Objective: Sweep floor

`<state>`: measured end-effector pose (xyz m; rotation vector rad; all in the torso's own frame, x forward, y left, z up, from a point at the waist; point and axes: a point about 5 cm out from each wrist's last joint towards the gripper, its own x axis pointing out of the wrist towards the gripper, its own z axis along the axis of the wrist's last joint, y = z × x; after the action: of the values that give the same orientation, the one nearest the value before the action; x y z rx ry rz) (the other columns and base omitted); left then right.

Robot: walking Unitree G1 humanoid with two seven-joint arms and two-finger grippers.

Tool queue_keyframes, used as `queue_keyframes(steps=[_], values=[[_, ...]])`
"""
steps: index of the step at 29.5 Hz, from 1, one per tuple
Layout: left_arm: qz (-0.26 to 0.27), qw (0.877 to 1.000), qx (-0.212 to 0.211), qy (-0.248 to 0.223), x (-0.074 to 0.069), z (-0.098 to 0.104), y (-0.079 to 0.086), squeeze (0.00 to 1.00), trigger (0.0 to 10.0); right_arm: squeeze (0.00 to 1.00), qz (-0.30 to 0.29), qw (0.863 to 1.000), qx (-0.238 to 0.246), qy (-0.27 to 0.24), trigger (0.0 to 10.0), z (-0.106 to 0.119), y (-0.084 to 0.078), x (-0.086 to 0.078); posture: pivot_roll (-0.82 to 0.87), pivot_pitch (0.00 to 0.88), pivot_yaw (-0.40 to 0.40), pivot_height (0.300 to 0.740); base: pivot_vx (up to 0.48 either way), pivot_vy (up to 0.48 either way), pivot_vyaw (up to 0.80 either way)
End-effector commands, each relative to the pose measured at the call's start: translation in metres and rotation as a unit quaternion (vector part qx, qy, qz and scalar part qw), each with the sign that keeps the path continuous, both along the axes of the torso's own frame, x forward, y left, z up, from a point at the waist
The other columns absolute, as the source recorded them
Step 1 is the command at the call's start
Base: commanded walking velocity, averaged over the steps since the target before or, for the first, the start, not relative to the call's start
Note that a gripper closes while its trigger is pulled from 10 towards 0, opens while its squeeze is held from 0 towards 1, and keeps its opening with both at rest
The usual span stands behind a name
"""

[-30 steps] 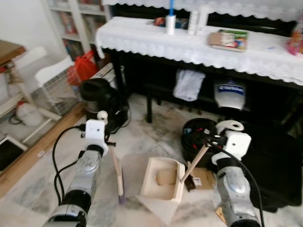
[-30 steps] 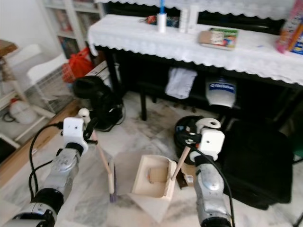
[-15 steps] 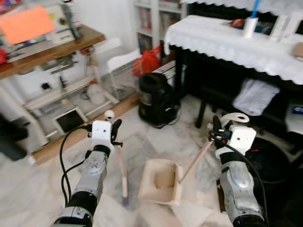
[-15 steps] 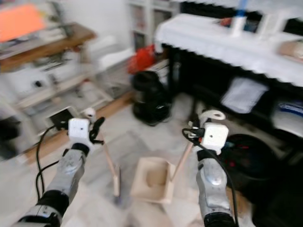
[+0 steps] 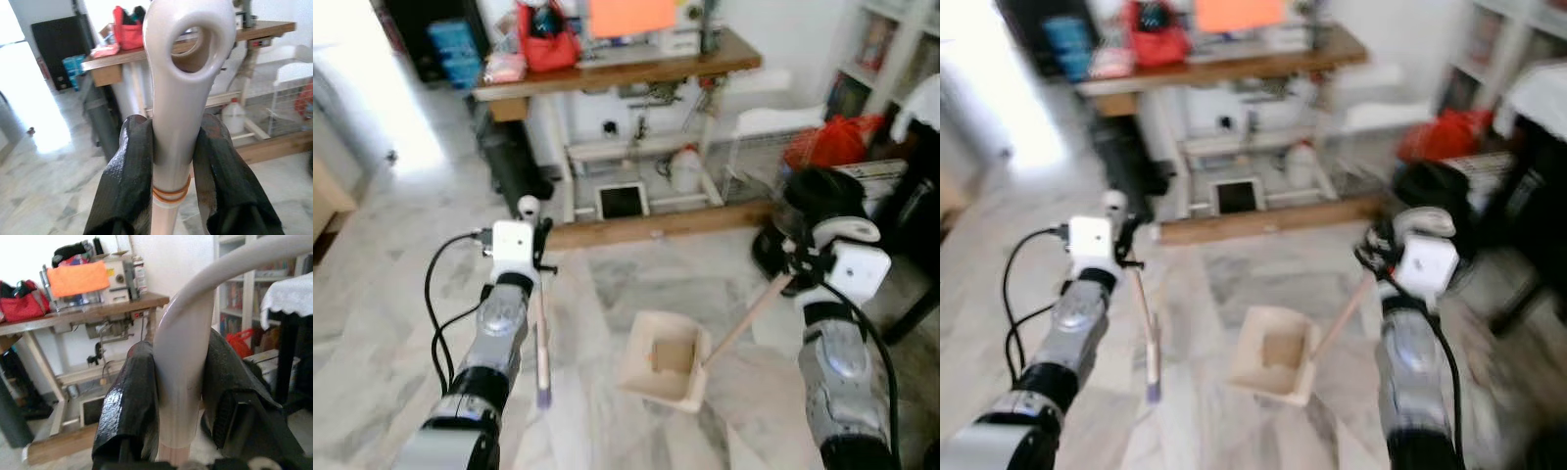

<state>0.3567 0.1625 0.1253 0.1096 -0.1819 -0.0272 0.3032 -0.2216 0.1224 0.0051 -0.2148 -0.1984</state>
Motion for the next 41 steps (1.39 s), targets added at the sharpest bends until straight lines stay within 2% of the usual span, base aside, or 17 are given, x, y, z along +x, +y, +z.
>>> queue_keyframes(steps=[1, 4, 8, 16, 20, 27, 34, 41], values=[[-0.003, 1.000, 0.002, -0.016, -0.003, 0.002, 0.002, 0.00, 10.0, 0.00, 0.007, 0.999, -0.004, -0.032, 10.0, 0.016, 0.007, 0.002, -0.18, 0.000, 0.079, 0.740, 0.000, 0.000, 0.80], [-0.018, 1.000, 0.006, -0.008, -0.006, -0.006, -0.010, 0.00, 10.0, 0.00, 0.010, 0.999, -0.007, -0.030, 10.0, 0.015, 0.008, 0.000, -0.18, 0.000, 0.070, 0.740, 0.000, 0.000, 0.80], [-0.026, 1.000, 0.000, -0.015, -0.007, -0.004, -0.018, 0.00, 10.0, 0.00, 0.009, 1.000, -0.007, -0.028, 10.0, 0.014, 0.004, -0.002, -0.16, 0.000, 0.069, 0.740, 0.000, 0.000, 0.80], [-0.020, 1.000, 0.003, -0.014, -0.007, -0.004, -0.014, 0.00, 10.0, 0.00, 0.010, 0.999, -0.008, -0.030, 10.0, 0.019, 0.003, 0.006, -0.14, 0.000, 0.048, 0.740, 0.000, 0.000, 0.80], [-0.010, 1.000, -0.001, -0.017, -0.005, -0.003, -0.014, 0.00, 10.0, 0.00, 0.016, 0.999, -0.015, -0.028, 10.0, 0.023, 0.002, 0.011, -0.14, 0.000, 0.004, 0.740, 0.000, 0.000, 0.80], [0.002, 1.000, -0.009, -0.016, -0.007, -0.007, -0.014, 0.00, 10.0, 0.00, 0.033, 0.999, -0.016, -0.024, 10.0, 0.024, 0.008, 0.013, -0.13, 0.000, -0.023, 0.740, 0.000, 0.000, 0.80], [-0.001, 1.000, -0.012, -0.012, -0.010, -0.012, -0.018, 0.00, 10.0, 0.00, 0.040, 0.999, -0.014, -0.020, 10.0, 0.019, 0.014, 0.009, -0.15, 0.000, -0.005, 0.740, 0.000, 0.000, 0.80], [-0.029, 0.999, 0.002, -0.016, -0.013, -0.011, -0.027, 0.00, 10.0, 0.00, 0.026, 0.999, -0.007, -0.019, 10.0, 0.015, 0.012, 0.004, -0.14, 0.000, 0.020, 0.740, 0.000, 0.000, 0.80]])
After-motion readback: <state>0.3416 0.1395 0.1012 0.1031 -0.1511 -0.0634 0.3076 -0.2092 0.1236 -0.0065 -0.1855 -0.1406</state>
